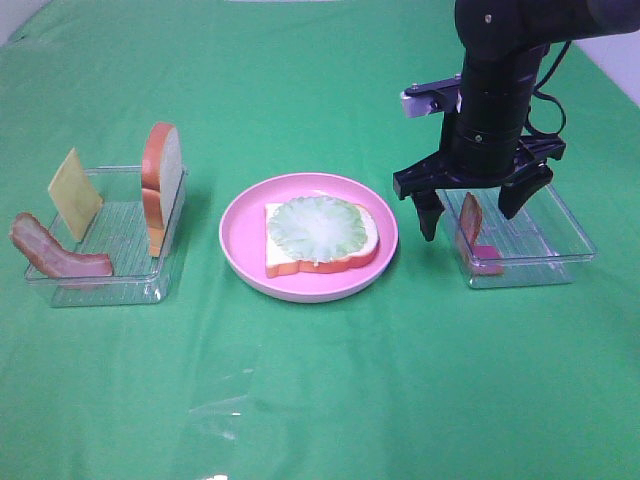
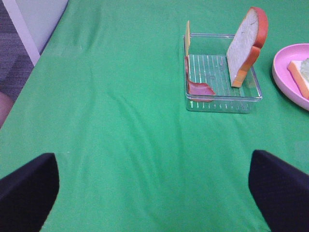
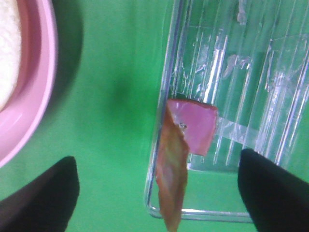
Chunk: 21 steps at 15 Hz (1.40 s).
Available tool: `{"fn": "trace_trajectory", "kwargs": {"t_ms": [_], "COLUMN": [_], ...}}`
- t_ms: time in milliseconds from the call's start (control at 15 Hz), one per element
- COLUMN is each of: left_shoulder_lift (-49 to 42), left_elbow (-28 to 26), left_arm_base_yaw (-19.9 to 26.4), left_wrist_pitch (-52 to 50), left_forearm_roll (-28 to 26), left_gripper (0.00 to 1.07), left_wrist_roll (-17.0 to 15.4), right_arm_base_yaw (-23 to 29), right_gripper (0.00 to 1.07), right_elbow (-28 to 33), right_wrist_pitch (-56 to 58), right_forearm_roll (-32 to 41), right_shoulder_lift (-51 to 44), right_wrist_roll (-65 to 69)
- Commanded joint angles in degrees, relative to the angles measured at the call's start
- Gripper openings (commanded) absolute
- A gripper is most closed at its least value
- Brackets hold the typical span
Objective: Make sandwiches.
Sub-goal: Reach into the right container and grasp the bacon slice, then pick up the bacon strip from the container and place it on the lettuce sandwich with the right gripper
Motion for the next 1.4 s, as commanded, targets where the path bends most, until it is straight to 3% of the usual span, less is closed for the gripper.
{"fn": "trace_trajectory", "kwargs": {"t_ms": [67, 200, 333, 1067, 1200, 1400], "left_shoulder_lift": [-0.17, -0.17, -0.17, -0.17, -0.17, -0.17], "left_elbow": [0.11, 0.11, 0.11, 0.11, 0.11, 0.11], "left_arm_base_yaw": [0.29, 0.29, 0.29, 0.29, 0.29, 0.29], "left_wrist_pitch": [-0.17, -0.17, -0.17, -0.17, -0.17, -0.17], "left_forearm_roll": [0.0, 0.0, 0.0, 0.0, 0.0, 0.0], "left_gripper": [1.0, 1.0, 1.0, 1.0, 1.0, 1.0], "left_wrist_roll": [0.23, 0.23, 0.23, 0.23, 0.23, 0.23], "right_arm_base_yaw": [-0.06, -0.06, -0.06, -0.06, -0.06, 0.06], "right_gripper": [0.66, 0.41, 0.0, 0.0, 0.0, 0.0], "right_elbow": [0.29, 0.29, 0.29, -0.17, -2.86, -12.95], "right_wrist_pitch": [-0.86, -1.26, -1.09, 0.34, 3.27, 10.31], "right_forearm_roll": [-0.92, -2.58, -3.72, -3.61, -3.5, -2.81], "right_shoulder_lift": [0.11, 0.11, 0.11, -2.41, -4.87, -9.68], "right_wrist_roll": [0.57, 1.32, 2.12, -2.98, -5.16, -5.67]}}
